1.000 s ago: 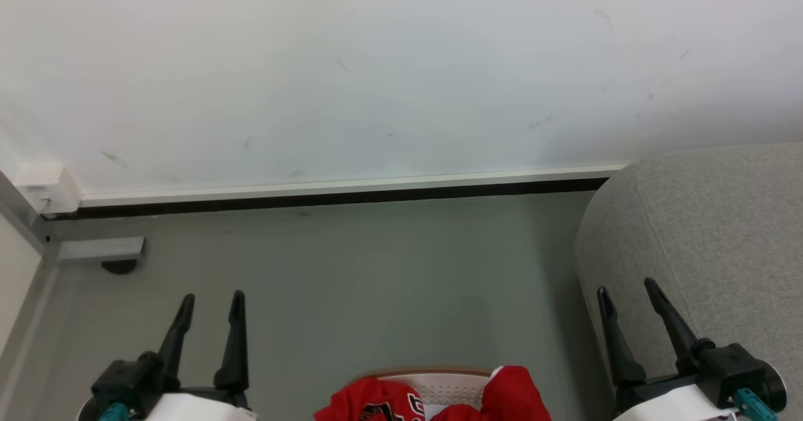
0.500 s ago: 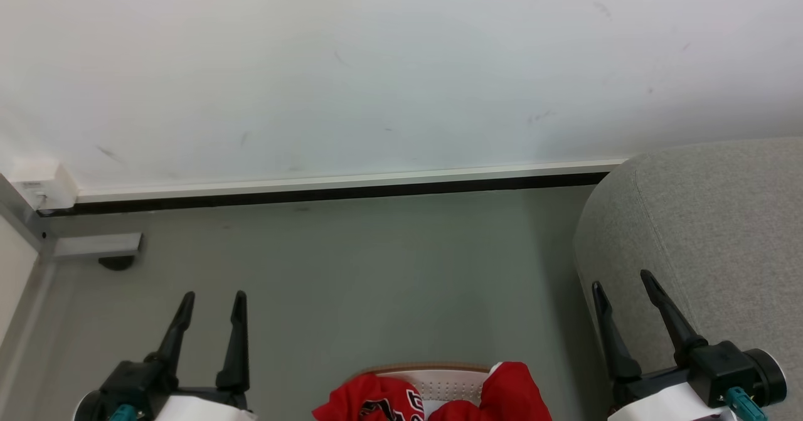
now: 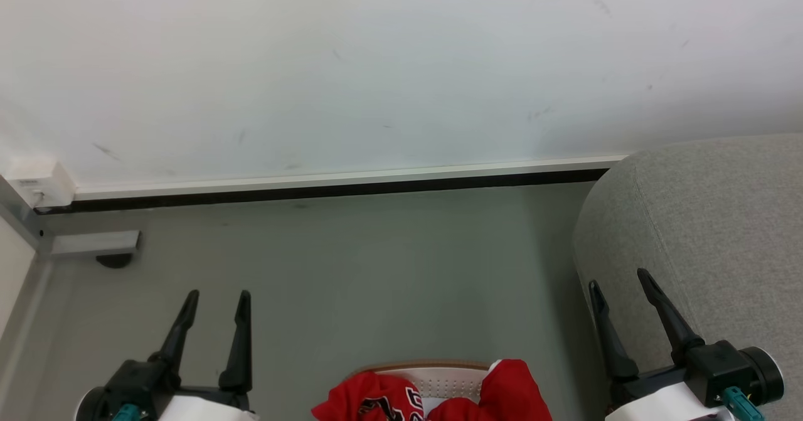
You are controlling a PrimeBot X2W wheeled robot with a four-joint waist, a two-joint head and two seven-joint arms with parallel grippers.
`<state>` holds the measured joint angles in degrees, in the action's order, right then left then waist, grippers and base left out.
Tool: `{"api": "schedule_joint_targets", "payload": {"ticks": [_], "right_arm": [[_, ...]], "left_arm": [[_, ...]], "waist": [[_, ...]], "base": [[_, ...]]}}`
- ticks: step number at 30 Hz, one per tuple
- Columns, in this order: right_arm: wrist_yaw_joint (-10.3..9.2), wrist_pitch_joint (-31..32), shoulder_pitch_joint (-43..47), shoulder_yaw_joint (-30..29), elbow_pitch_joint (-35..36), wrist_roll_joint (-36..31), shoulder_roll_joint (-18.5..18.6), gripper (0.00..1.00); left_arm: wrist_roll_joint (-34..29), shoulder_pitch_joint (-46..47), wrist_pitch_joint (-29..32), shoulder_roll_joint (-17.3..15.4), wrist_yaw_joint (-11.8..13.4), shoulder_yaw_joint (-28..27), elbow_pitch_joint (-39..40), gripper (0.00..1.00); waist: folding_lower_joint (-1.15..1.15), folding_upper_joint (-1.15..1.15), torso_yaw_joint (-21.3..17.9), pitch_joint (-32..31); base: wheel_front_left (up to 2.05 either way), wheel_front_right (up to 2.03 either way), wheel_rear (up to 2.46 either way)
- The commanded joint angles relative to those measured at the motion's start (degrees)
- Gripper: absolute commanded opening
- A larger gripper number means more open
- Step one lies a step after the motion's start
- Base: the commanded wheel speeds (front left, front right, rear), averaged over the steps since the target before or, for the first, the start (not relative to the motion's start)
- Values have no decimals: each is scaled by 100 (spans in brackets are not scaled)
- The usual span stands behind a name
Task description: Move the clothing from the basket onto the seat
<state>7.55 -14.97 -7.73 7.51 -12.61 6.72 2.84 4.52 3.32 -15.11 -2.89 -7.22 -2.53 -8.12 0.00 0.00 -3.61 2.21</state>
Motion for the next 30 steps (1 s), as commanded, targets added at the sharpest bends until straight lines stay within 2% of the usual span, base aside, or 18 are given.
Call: {"api": "schedule_joint_targets", "payload": {"ticks": [1,16,22,30], "right_arm": [[-12,-21,-47,10,19,40,-3,100],[-12,-21,-160,-2,88,211,-2,100],[-12,-21,-245,-24,116,538,-1,100],[-12,-21,-409,-55,250,694,0,100]], "left_arm": [[-26,51,-8,-18,-21,-10,9,100],[8,226,-7,-87,-20,196,-106,100],[77,412,-6,-252,-23,538,-354,100],[152,789,-6,-504,-23,1214,-1236,100]], "waist": [[0,0,-2,23],[0,0,-269,352],[0,0,-495,568],[0,0,-880,918]], "base": [[0,0,0],[0,0,0],[0,0,0],[0,0,0]]}}
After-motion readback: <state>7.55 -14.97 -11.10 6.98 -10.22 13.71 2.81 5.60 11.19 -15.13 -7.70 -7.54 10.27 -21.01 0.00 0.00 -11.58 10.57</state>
